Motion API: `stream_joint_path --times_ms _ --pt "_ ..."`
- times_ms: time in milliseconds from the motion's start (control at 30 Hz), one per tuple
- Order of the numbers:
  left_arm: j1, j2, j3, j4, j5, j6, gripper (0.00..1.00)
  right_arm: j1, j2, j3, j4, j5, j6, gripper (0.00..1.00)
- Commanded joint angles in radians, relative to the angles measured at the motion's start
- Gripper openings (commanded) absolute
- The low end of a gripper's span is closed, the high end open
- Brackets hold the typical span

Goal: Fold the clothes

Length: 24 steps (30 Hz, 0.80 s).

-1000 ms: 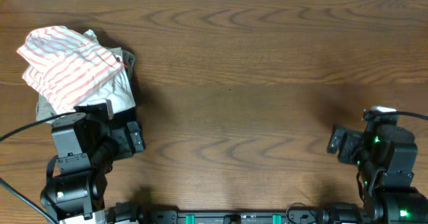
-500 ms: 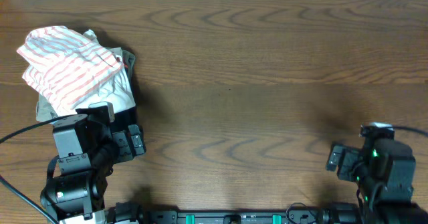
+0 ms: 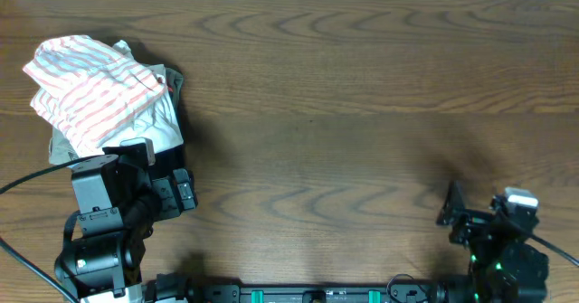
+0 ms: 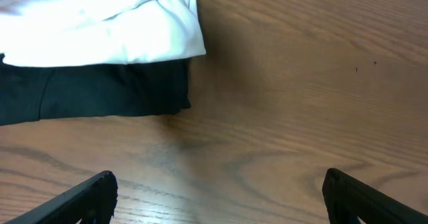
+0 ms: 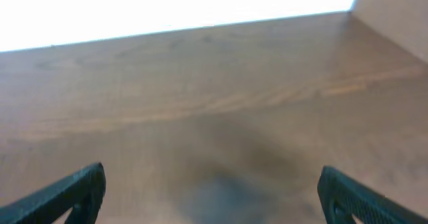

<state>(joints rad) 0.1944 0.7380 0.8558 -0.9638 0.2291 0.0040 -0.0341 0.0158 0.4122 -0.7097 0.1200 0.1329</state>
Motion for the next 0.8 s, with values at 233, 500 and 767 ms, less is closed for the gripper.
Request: stream_joint_path --times_ms 233,500,767 --pt "-0.003 0.002 0.005 -0.001 -0.006 0.003 0.98 0.035 -0.011 -0.356 0.635 -0.050 -0.114 0.99" --pt "-0.003 0.002 0.005 -0.001 -0.006 0.003 0.98 0.049 -0.011 -0.407 0.634 -0.138 -0.288 0.99" --pt "-0.003 0.002 0.005 -0.001 -0.006 0.003 0.98 0.048 -0.009 -0.407 0.637 -0.139 -0.235 0.99"
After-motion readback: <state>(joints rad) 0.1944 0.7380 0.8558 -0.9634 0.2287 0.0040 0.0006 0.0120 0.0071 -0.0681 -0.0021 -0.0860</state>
